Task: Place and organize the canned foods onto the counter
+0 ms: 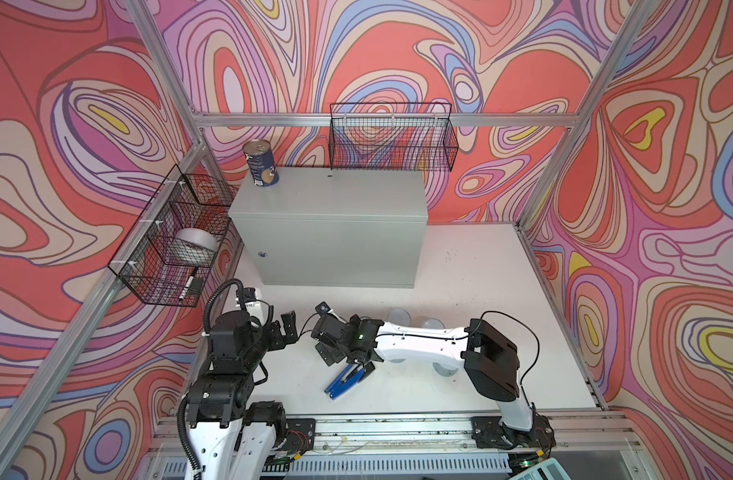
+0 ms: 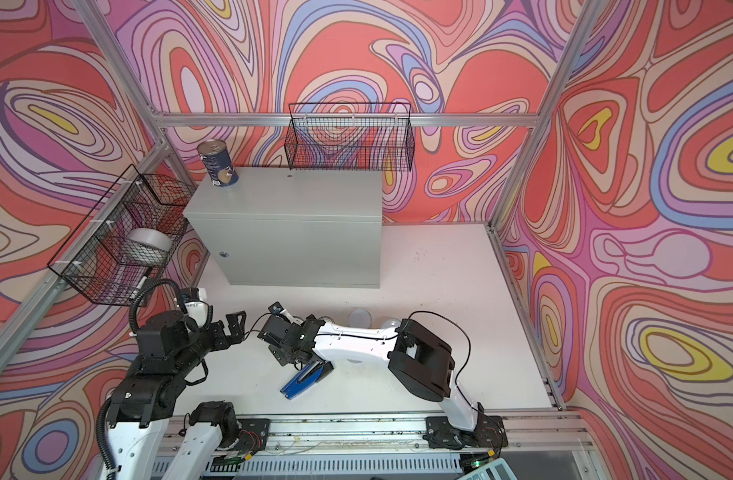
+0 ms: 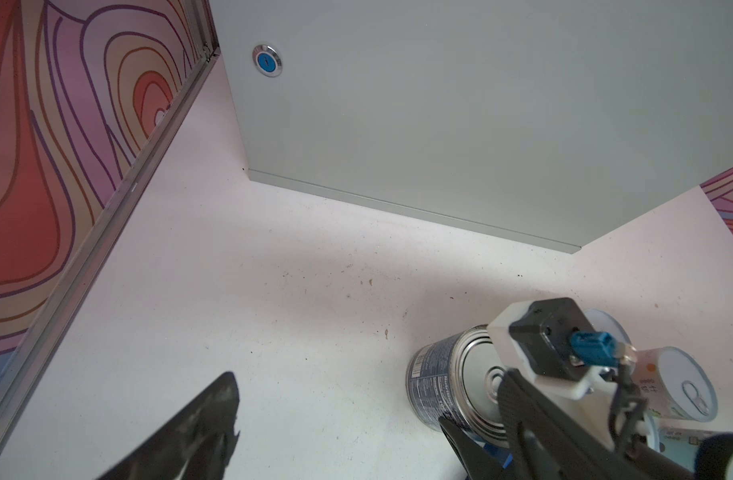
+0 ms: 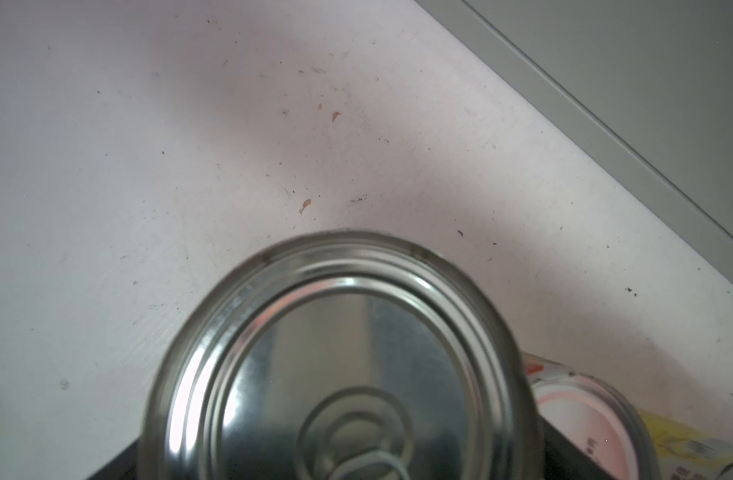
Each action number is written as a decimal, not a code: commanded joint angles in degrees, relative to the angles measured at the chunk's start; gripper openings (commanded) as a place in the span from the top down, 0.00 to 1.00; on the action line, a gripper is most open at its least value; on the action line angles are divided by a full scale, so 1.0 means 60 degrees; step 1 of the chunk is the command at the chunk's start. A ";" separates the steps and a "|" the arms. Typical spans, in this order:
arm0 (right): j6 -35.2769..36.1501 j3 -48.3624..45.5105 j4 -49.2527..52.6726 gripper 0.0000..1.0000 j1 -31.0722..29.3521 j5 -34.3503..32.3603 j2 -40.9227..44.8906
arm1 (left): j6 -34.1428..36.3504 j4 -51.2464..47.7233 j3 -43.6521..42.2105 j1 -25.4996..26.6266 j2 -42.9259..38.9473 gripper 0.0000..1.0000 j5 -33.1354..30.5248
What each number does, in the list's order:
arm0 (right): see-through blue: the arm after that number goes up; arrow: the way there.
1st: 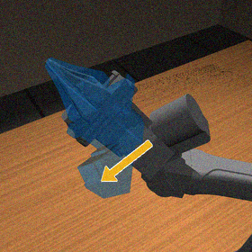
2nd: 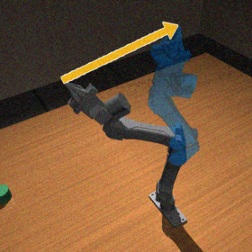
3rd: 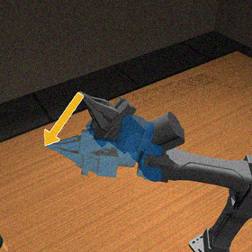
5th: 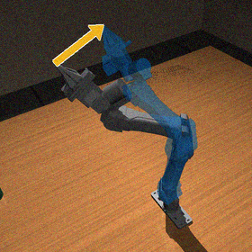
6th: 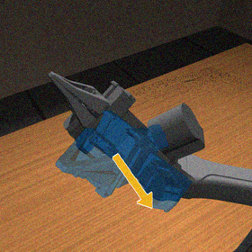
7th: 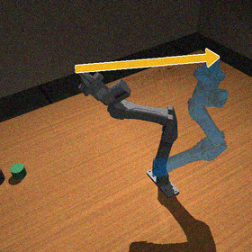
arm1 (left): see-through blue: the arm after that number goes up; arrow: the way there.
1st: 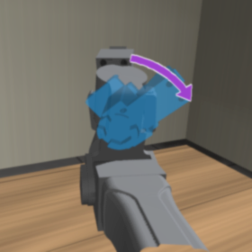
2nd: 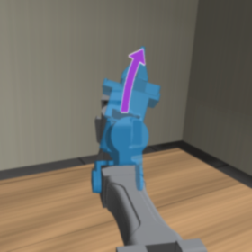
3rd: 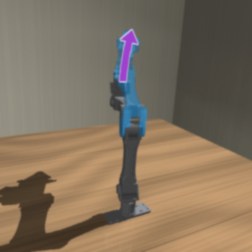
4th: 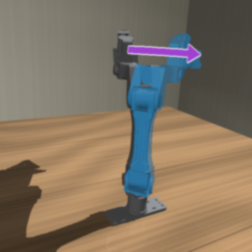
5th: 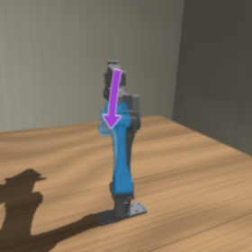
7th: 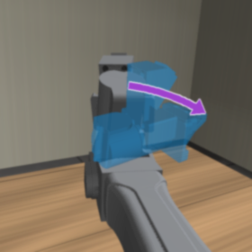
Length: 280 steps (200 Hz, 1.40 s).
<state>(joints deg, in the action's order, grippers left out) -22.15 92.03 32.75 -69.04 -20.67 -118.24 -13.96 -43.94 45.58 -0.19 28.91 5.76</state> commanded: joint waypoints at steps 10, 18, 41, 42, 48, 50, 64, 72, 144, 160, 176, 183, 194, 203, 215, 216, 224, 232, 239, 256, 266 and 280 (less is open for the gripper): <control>-0.0068 0.0101 -0.0117 0.02 0.0094 0.0139 -0.0157 | -0.0062 -0.0059 -0.0054 0.0031 0.0016 0.00 0.0018; -0.0097 0.0083 -0.0154 0.02 0.0109 0.0161 -0.0158 | -0.0062 -0.0059 -0.0053 0.0031 0.0016 0.00 0.0021; -0.0058 0.0057 -0.0253 0.08 0.0150 0.0235 -0.0158 | -0.0072 -0.0072 -0.0054 0.0031 0.0059 0.00 -0.0007; -0.0051 0.0057 -0.0256 0.09 0.0151 0.0236 -0.0158 | -0.0074 -0.0073 -0.0054 0.0031 0.0060 0.00 -0.0008; -0.0043 0.0057 -0.0278 0.12 0.0153 0.0260 -0.0169 | -0.0075 -0.0084 -0.0053 0.0031 0.0074 0.00 -0.0004; -0.0036 0.0057 -0.0282 0.13 0.0161 0.0264 -0.0171 | -0.0076 -0.0087 -0.0053 0.0031 0.0082 0.00 -0.0007; -0.0043 0.0072 -0.0295 0.16 0.0196 0.0309 -0.0188 | -0.0062 -0.0085 -0.0039 0.0031 0.0104 0.00 0.0017; -0.0057 0.0058 -0.0324 0.17 0.0219 0.0316 -0.0206 | -0.0047 -0.0073 -0.0039 0.0031 0.0120 0.00 0.0006; 0.0286 -0.0005 -0.0914 0.27 0.0460 0.0532 -0.0171 | -0.0105 -0.0103 -0.0053 0.0031 -0.0027 0.00 -0.0267; 0.0283 0.0056 -0.0900 0.30 0.0530 0.0565 -0.0159 | -0.0106 -0.0074 -0.0039 0.0031 -0.0028 0.00 -0.0254; 0.0243 0.0001 -0.0997 0.33 0.0604 0.0703 -0.0107 | -0.0106 -0.0088 -0.0010 0.0031 -0.0024 0.00 -0.0147; 0.0225 -0.0055 -0.1048 0.33 0.0622 0.0753 -0.0071 | -0.0091 -0.0067 0.0004 0.0031 -0.0041 0.00 -0.0072; 0.0220 -0.0124 -0.1064 0.33 0.0650 0.0770 -0.0001 | -0.0102 -0.0008 0.0005 0.0031 -0.0070 0.00 0.0083; 0.0235 -0.0207 -0.1074 0.34 0.0677 0.0773 0.0085 | -0.0216 0.0063 0.0008 0.0031 -0.0077 0.00 0.0164; 0.0249 -0.0353 -0.1154 0.35 0.0706 0.0776 0.0223 | -0.0502 0.0232 0.0006 0.0029 -0.0082 0.00 0.0338; 0.0249 -0.0360 -0.1161 0.35 0.0708 0.0777 0.0238 | -0.0531 0.0248 0.0006 0.0030 -0.0077 0.00 0.0363; 0.0232 -0.0457 -0.1222 0.35 0.0759 0.0850 0.0327 | -0.0738 0.0388 0.0019 0.0029 -0.0039 0.00 0.0572; 0.0191 -0.0512 -0.1233 0.35 0.0832 0.0991 0.0408 | -0.0956 0.0487 0.0045 0.0031 0.0010 0.00 0.0795; 0.0147 -0.0527 -0.1199 0.35 0.0908 0.1144 0.0477 | -0.1135 0.0539 0.0075 0.0031 0.0065 0.00 0.0954; 0.0143 -0.0643 -0.1203 0.35 0.1089 0.1400 0.0707 | -0.1475 0.0675 0.0083 0.0031 0.0134 0.00 0.1208; 0.0134 -0.0724 -0.1215 0.35 0.1215 0.1515 0.0835 | -0.1582 0.0836 -0.0010 0.0029 0.0099 0.00 0.1304; 0.0119 -0.0817 -0.1238 0.35 0.1413 0.1707 0.0994 | -0.1692 0.1071 -0.0189 0.0031 0.0000 0.00 0.1326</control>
<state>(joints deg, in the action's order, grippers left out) -20.56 88.42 26.37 -63.11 -12.23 -116.16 -20.71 -41.17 45.52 -0.19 29.39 11.29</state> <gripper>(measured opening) 0.857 0.999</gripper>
